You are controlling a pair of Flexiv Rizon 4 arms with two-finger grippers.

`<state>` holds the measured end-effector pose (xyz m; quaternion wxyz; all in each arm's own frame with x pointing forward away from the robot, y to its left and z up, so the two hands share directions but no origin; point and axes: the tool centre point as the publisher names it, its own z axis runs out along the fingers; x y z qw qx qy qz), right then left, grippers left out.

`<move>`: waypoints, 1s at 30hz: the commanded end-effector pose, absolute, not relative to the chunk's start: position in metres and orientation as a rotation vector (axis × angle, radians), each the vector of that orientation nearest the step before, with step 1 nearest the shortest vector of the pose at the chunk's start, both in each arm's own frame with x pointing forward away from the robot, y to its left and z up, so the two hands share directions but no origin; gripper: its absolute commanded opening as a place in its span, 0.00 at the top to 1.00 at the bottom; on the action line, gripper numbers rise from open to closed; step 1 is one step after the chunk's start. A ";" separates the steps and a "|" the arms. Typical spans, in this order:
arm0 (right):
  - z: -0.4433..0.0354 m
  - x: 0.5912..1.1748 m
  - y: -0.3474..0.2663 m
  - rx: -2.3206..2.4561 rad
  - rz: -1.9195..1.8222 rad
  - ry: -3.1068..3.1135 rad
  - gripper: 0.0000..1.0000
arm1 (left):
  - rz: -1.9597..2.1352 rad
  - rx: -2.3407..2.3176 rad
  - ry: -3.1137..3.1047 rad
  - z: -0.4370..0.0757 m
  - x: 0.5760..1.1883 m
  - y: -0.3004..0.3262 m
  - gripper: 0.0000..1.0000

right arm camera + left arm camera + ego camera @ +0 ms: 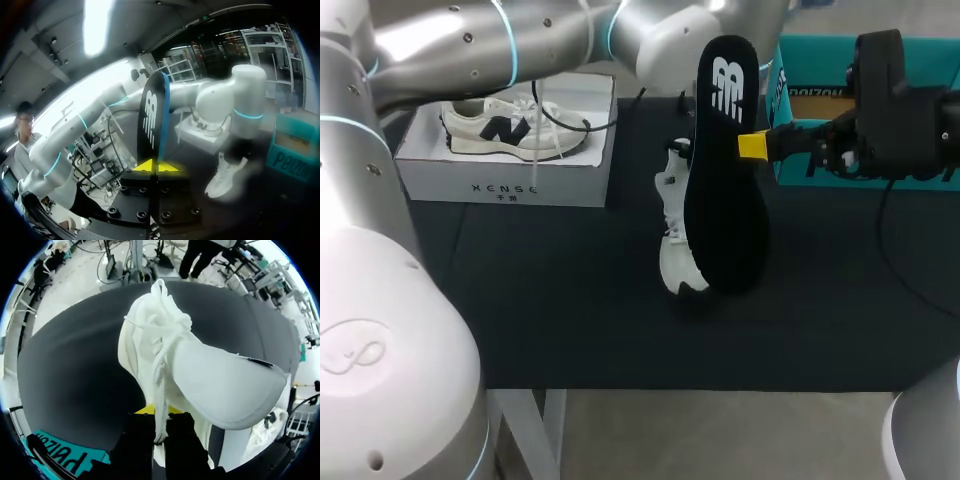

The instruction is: Take the shoe out of the shoebox, open the shoe tongue, remove and reinsert the insole, then place the shoe into the shoebox

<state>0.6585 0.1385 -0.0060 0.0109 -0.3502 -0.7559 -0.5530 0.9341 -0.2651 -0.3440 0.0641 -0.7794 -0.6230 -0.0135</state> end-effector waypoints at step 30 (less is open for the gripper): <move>-0.006 0.664 0.144 -1.095 -1.720 -2.359 1.00 | 0.695 -1.669 -2.754 -0.240 0.956 -0.253 0.00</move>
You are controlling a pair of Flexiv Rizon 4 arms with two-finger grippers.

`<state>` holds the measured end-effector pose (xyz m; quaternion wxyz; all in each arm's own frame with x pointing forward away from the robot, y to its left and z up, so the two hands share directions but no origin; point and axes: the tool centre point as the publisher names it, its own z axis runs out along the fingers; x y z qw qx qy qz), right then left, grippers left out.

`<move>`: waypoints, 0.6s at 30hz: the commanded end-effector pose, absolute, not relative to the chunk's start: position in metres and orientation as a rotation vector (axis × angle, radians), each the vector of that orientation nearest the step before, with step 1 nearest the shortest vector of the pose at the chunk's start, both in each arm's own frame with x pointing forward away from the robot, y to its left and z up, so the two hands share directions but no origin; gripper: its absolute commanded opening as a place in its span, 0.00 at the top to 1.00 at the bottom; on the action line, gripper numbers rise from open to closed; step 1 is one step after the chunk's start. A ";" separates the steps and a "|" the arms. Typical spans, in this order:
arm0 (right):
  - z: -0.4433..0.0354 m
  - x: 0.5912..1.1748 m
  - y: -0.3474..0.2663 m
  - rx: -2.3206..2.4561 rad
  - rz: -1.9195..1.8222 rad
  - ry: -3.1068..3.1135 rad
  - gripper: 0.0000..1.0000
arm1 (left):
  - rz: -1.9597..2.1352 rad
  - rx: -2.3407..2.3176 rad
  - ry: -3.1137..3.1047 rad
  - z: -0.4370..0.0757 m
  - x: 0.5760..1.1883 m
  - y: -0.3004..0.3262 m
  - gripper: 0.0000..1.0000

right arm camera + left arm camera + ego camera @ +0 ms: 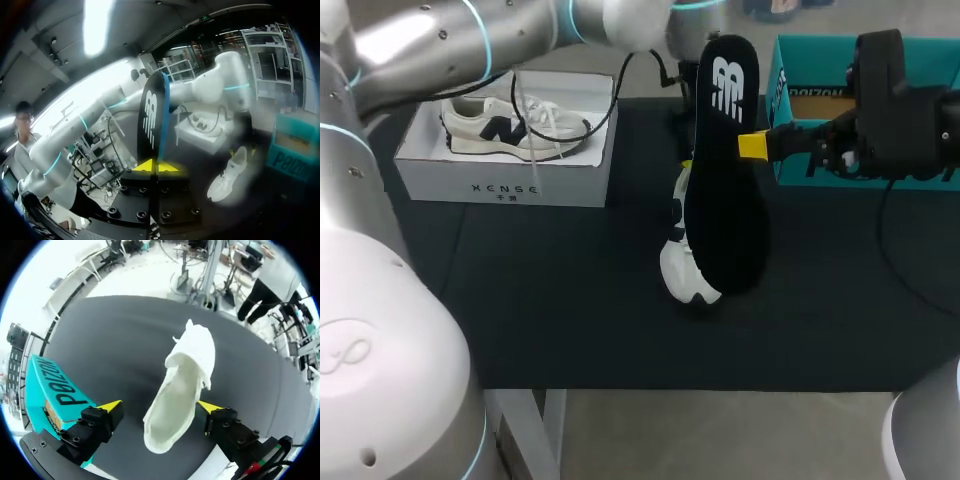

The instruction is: Take the shoe out of the shoebox, open the shoe tongue, remove and reinsert the insole, then place the shoe into the shoebox

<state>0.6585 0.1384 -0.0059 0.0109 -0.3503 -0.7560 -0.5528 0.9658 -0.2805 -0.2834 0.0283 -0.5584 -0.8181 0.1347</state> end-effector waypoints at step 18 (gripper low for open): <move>0.005 0.705 0.139 -1.092 -1.712 -2.227 1.00 | 1.390 -2.046 -2.935 -0.133 0.908 -0.198 0.00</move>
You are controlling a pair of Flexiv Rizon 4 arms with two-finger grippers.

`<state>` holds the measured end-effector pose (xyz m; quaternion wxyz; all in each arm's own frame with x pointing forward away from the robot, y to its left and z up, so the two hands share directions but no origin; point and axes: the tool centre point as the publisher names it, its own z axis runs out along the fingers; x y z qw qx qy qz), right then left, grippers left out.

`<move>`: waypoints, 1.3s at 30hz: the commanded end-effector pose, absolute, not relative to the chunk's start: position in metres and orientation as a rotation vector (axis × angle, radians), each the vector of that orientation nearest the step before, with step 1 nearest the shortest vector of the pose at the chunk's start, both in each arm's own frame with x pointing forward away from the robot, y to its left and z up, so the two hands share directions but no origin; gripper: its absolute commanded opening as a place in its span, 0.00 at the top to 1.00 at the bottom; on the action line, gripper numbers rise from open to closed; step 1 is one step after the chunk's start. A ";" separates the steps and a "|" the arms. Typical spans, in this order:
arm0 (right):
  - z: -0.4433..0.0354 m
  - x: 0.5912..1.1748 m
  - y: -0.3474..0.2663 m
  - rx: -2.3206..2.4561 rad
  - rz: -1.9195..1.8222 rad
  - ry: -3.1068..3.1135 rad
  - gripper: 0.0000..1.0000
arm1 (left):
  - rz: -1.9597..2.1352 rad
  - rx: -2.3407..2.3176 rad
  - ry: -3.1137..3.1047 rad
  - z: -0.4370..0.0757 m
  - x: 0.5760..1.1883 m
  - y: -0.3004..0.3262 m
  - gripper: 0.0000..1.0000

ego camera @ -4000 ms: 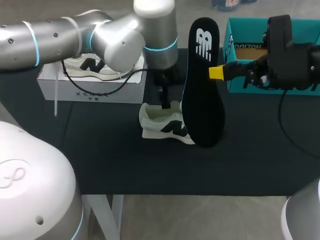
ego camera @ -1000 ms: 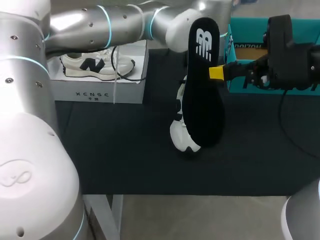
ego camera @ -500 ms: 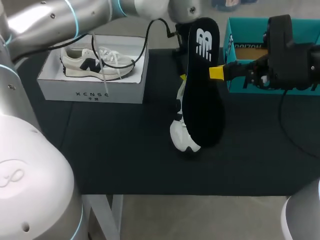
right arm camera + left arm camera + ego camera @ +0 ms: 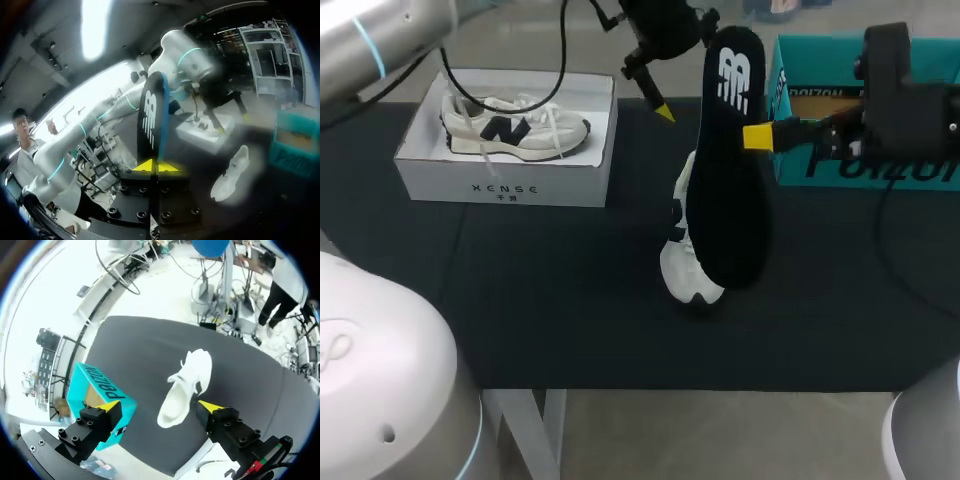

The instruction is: Take the shoe out of the shoebox, open the shoe tongue, remove and reinsert the insole, then place the shoe into the shoebox

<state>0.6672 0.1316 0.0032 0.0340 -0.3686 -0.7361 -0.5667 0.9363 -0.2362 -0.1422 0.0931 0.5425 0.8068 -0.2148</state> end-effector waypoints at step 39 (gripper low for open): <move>-0.008 0.810 0.067 -1.501 -1.575 -1.122 1.00 | -0.974 1.413 1.520 -0.079 0.855 -0.195 0.00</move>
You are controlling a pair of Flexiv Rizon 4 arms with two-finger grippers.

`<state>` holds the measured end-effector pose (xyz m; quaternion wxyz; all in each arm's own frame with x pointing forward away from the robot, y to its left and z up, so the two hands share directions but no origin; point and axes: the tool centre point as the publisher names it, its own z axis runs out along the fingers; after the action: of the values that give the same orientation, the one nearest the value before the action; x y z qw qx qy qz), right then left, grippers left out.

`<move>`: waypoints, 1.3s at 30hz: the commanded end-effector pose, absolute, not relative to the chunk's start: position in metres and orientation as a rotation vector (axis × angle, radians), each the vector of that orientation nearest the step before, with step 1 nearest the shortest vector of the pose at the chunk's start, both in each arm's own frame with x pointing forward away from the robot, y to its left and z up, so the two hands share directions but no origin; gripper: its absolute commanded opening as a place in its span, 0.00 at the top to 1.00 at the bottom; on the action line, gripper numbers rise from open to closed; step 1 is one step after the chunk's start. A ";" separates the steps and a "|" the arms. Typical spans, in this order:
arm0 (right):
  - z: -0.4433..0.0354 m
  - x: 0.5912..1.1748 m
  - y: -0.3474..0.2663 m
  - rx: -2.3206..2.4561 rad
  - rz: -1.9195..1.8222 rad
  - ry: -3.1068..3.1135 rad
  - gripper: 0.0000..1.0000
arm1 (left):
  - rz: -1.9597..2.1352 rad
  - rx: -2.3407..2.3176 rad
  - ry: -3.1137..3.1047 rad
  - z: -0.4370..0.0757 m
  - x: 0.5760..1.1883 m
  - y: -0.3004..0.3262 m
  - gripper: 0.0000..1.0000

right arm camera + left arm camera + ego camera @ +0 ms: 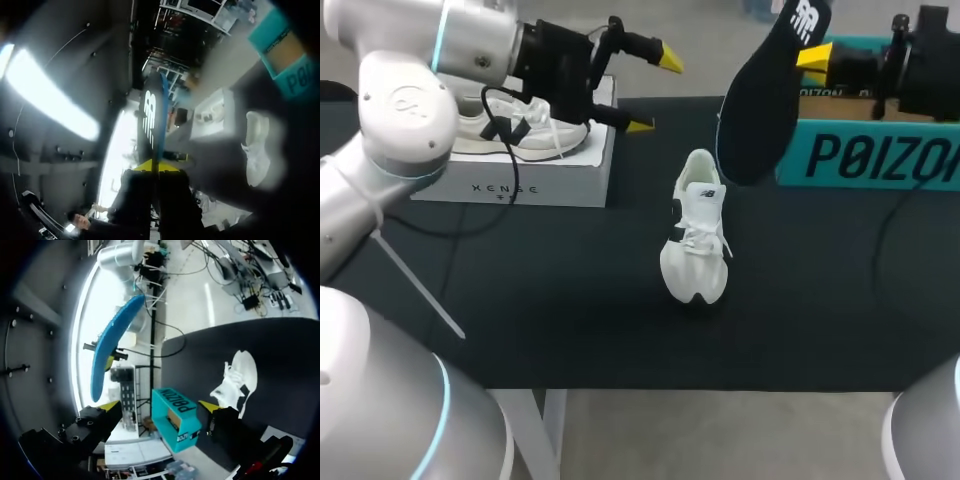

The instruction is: Take the shoe out of the shoebox, open the shoe tongue, remove and reinsert the insole, then place the shoe into the shoebox

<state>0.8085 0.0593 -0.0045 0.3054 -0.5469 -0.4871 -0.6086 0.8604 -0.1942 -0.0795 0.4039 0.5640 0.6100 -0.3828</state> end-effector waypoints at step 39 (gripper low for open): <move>-0.056 0.856 0.091 -1.692 -0.971 -1.368 1.00 | -1.192 1.335 1.059 -0.063 0.818 -0.239 0.00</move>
<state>0.8453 0.0832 -0.0567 0.3694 -0.6577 -0.5129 -0.4096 0.8164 -0.2308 -0.0599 0.4986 0.5595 0.4470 -0.4884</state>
